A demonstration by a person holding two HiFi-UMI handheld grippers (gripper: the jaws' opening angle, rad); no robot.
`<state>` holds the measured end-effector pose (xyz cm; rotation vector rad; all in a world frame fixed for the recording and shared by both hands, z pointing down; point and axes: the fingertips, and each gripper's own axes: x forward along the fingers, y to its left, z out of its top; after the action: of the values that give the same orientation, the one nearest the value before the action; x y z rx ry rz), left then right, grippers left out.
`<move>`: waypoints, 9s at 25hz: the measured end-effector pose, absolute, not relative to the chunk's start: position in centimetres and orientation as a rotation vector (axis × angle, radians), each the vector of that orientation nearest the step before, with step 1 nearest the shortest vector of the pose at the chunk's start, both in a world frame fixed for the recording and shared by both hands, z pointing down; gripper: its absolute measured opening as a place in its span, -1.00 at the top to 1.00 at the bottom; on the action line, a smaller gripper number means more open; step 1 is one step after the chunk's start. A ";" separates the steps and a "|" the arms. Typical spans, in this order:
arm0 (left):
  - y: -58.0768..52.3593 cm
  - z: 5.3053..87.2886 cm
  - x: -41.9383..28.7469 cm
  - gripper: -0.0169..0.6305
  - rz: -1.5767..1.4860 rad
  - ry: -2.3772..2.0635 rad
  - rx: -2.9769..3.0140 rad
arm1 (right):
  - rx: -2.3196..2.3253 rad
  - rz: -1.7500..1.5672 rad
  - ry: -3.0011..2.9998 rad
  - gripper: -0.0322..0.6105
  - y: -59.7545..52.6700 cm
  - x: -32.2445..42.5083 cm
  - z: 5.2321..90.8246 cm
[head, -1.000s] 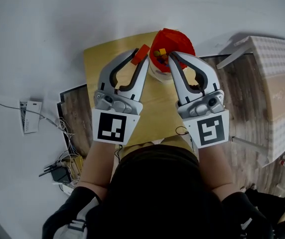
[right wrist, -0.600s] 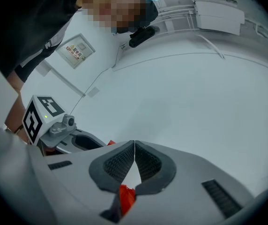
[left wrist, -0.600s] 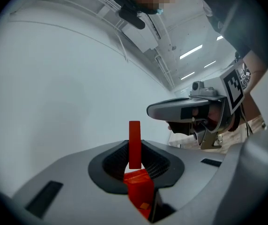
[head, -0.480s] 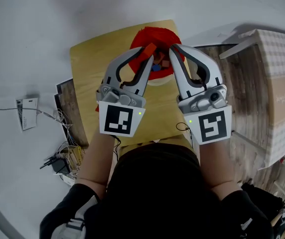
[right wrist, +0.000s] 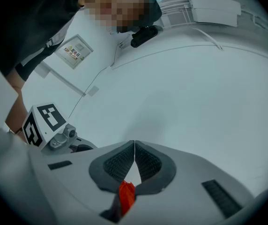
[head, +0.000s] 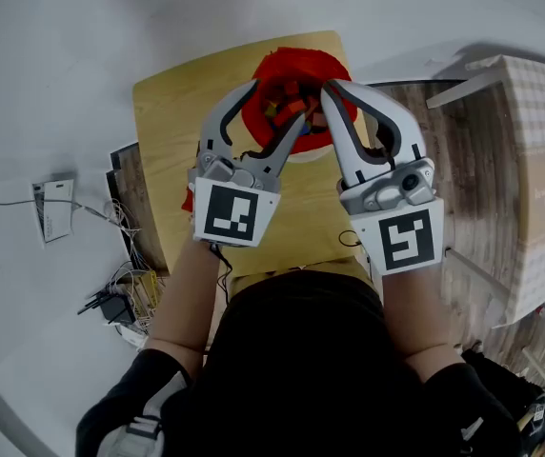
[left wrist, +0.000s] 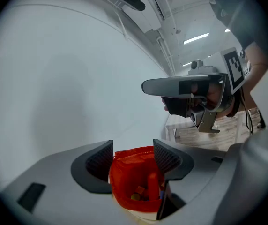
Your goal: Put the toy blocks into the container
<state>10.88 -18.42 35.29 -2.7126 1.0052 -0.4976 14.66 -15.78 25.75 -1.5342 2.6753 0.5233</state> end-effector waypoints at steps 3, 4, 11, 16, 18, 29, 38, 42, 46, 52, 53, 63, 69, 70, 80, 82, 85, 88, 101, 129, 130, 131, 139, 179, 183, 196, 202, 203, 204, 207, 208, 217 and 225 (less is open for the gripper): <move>-18.2 35.5 11.1 0.11 -0.512 0.975 -2.718 | -1.540 0.523 2.674 0.81 -15.8 14.8 25.8; -18.2 35.6 11.2 0.11 -0.512 0.967 -2.720 | -1.541 0.522 2.673 0.81 -15.8 14.8 25.8; -18.2 35.1 10.6 0.67 -0.521 1.000 -2.637 | -1.549 0.522 2.671 0.81 -15.6 14.7 25.8; -17.8 34.2 10.3 0.92 -0.491 1.018 -2.637 | -1.546 0.522 2.669 0.81 -15.2 14.6 25.5; -17.6 33.4 9.8 0.92 -0.481 1.026 -2.625 | -1.527 0.531 2.663 0.81 -14.9 14.1 25.0; -15.6 29.8 1.2 0.92 -0.485 1.210 -2.500 | -1.303 0.560 2.698 0.81 -13.2 5.7 22.8; -12.7 28.7 -8.5 0.92 -0.518 1.398 -2.401 | -1.056 0.567 2.742 0.81 -11.2 -3.6 21.7; -11.7 28.9 -11.1 0.92 -0.541 1.457 -2.387 | -0.986 0.565 2.764 0.81 -10.5 -6.3 21.7; -10.8 29.7 -11.6 0.92 -0.547 1.396 -2.452 | -0.955 0.565 2.778 0.81 -10.0 -8.0 21.9; -9.7 35.4 -9.4 0.91 -0.887 1.101 -2.551 | -0.985 0.553 2.786 0.81 -10.2 -7.9 22.4; -9.5 36.5 -9.0 0.91 -0.948 1.048 -2.558 | -0.996 0.551 2.784 0.81 -10.3 -7.8 22.5; -8.4 49.0 -6.9 0.43 -1.449 0.475 -2.617 | -1.102 0.516 2.797 0.81 -11.0 -5.1 23.9; -7.6 55.2 -6.3 0.39 -1.644 0.231 -2.575 | -1.147 0.501 2.797 0.81 -11.3 -3.8 24.5; -7.6 56.1 -6.4 0.38 -1.680 0.206 -2.561 | -1.152 0.497 2.797 0.81 -11.3 -3.7 24.6; -7.1 63.1 -7.9 0.34 -1.970 -0.041 -2.448 | -1.177 0.465 2.821 0.81 -11.1 -2.8 25.9; -7.0 63.9 -8.0 0.34 -2.016 -0.073 -2.425 | -1.187 0.471 2.825 0.81 -11.1 -2.6 26.0; -6.6 65.0 -8.0 0.36 -2.081 -0.114 -2.412 | -1.208 0.475 2.821 0.81 -11.2 -1.9 25.9; -6.1 65.4 -7.8 0.47 -2.122 -0.149 -2.417 | -1.222 0.486 2.814 0.81 -11.2 -1.4 25.7; -9.8 58.0 -6.0 0.48 -1.658 0.454 -2.870 | -1.240 0.492 2.770 0.81 -11.1 -0.2 24.4; -9.1 26.6 -12.3 0.48 -0.225 1.384 -2.572 | -1.019 0.563 2.798 0.81 -7.7 -7.8 20.9; -9.1 26.7 -12.0 0.47 -0.235 1.367 -2.573 | -1.020 0.561 2.797 0.81 -7.8 -7.7 20.9; -9.1 26.7 -11.8 0.48 -0.246 1.354 -2.573 | -1.023 0.561 2.796 0.81 -7.9 -7.5 20.9; -9.7 26.1 -9.5 0.48 -0.250 1.250 -2.577 | -1.094 0.566 2.772 0.81 -8.4 -5.9 21.0; -15.9 33.6 11.0 0.45 -0.547 0.991 -2.701 | -1.387 0.503 2.696 0.81 -12.8 14.9 24.4; -16.1 34.3 11.1 0.41 -0.535 0.995 -2.708 | -1.373 0.486 2.704 0.81 -12.8 15.1 24.6; -15.3 33.3 10.5 0.91 -0.510 0.993 -2.679 | -1.391 0.495 2.701 0.81 -12.6 15.0 24.5; -14.7 32.6 10.3 0.91 -0.436 1.005 -2.709 | -1.387 0.511 2.707 0.81 -12.0 14.7 24.3; -14.5 32.3 10.1 0.91 -0.418 1.015 -2.717 | -1.382 0.514 2.708 0.81 -11.9 14.5 24.2; -14.4 32.0 9.9 0.91 -0.401 1.025 -2.720 | -1.375 0.518 2.709 0.81 -11.8 14.4 24.2; -13.9 30.8 8.7 0.91 -0.370 1.064 -2.692 | -1.348 0.527 2.709 0.81 -11.4 13.7 23.7; -13.7 30.3 8.1 0.91 -0.359 1.079 -2.683 | -1.336 0.529 2.709 0.81 -11.3 13.3 23.5; -11.2 26.4 0.7 0.91 -0.233 1.257 -2.654 | -1.172 0.516 2.735 0.81 -10.2 7.4 22.0; -8.3 24.0 -7.2 0.91 -0.187 1.418 -2.556 | -0.985 0.447 2.752 0.81 -8.9 0.0 20.8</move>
<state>-7.17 -8.30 24.02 -2.5563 1.4175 -0.1873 0.05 -8.92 20.82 -0.9854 2.7517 0.4473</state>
